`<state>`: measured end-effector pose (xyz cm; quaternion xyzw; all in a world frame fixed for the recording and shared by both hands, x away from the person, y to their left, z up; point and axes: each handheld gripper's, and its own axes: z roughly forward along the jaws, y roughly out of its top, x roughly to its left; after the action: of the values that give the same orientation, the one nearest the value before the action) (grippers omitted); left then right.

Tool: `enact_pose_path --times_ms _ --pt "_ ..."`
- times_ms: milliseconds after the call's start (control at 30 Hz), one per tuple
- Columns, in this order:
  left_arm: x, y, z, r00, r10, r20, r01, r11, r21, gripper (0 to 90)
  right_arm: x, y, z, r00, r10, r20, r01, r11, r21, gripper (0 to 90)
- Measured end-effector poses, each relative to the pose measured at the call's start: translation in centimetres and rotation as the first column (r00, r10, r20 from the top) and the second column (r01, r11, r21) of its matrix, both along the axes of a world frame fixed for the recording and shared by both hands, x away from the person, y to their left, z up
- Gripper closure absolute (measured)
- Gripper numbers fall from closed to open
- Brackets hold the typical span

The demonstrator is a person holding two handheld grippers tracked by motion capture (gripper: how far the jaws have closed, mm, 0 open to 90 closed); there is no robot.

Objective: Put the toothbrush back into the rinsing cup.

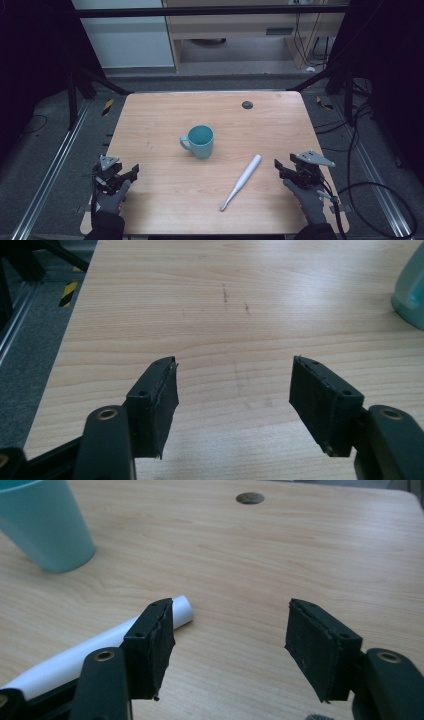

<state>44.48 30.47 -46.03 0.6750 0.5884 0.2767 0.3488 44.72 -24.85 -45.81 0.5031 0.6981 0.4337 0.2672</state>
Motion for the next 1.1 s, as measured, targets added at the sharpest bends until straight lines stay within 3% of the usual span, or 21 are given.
enact_pose_path --times_ms 233,333,367,500,533,600,700,733,800,1000,1100 --pt "-0.3 -0.7 0.1 0.9987 -0.051 0.001 0.051 0.9985 0.019 39.1 -0.2 0.8 -0.1 0.9932 0.099 -0.061 -0.099 0.9951 0.002 47.8" --pt "-0.4 -0.8 0.1 0.9979 -0.065 -0.002 0.065 0.9974 0.029 39.6 -0.6 1.8 -0.1 0.9796 0.171 -0.105 -0.173 0.9849 -0.005 56.2" --pt "-0.4 -0.8 0.1 0.9977 -0.068 -0.004 0.068 0.9972 0.032 39.6 -0.6 1.8 -0.1 0.9796 0.171 -0.105 -0.173 0.9849 -0.005 56.2" --pt "-0.3 -1.0 0.0 0.9966 -0.079 -0.021 0.08 0.9957 0.046 38.0 -1.1 3.0 0.0 0.9654 0.229 -0.124 -0.234 0.9718 -0.025 63.0" --pt "-0.3 -1.0 -0.1 0.9961 -0.084 -0.028 0.085 0.9953 0.046 38.2 -1.2 3.5 0.0 0.9585 0.25 -0.137 -0.255 0.9666 -0.023 66.1" --pt "-0.2 -1.0 -0.2 0.9951 -0.09 -0.041 0.091 0.9952 0.037 38.2 -1.2 3.7 -0.1 0.9562 0.256 -0.142 -0.262 0.9646 -0.028 67.3" --pt "-0.2 -1.1 -0.2 0.9948 -0.091 -0.047 0.092 0.9951 0.034 38.8 -1.4 4.6 -0.1 0.9438 0.289 -0.159 -0.297 0.9547 -0.023 72.3" --pt "-0.3 -1.1 -0.1 0.9948 -0.093 -0.042 0.094 0.995 0.034 39.7 -1.6 5.2 -0.1 0.9337 0.315 -0.17 -0.324 0.9457 -0.027 75.9" --pt "-0.3 -1.1 0.0 0.9948 -0.094 -0.038 0.095 0.9948 0.034 39.9 -1.7 5.5 -0.1 0.9292 0.327 -0.173 -0.337 0.9411 -0.032 77.3" --pt "-0.4 -1.3 0.0 0.9944 -0.099 -0.037 0.101 0.9936 0.052 39.9 -2.0 7.1 -0.5 0.8974 0.393 -0.2 -0.406 0.9138 -0.023 87.0" --pt "-0.4 -1.4 0.0 0.9943 -0.1 -0.036 0.102 0.9932 0.056 39.9 -2.3 8.0 -0.7 0.8771 0.427 -0.219 -0.44 0.8979 -0.01 89.8"
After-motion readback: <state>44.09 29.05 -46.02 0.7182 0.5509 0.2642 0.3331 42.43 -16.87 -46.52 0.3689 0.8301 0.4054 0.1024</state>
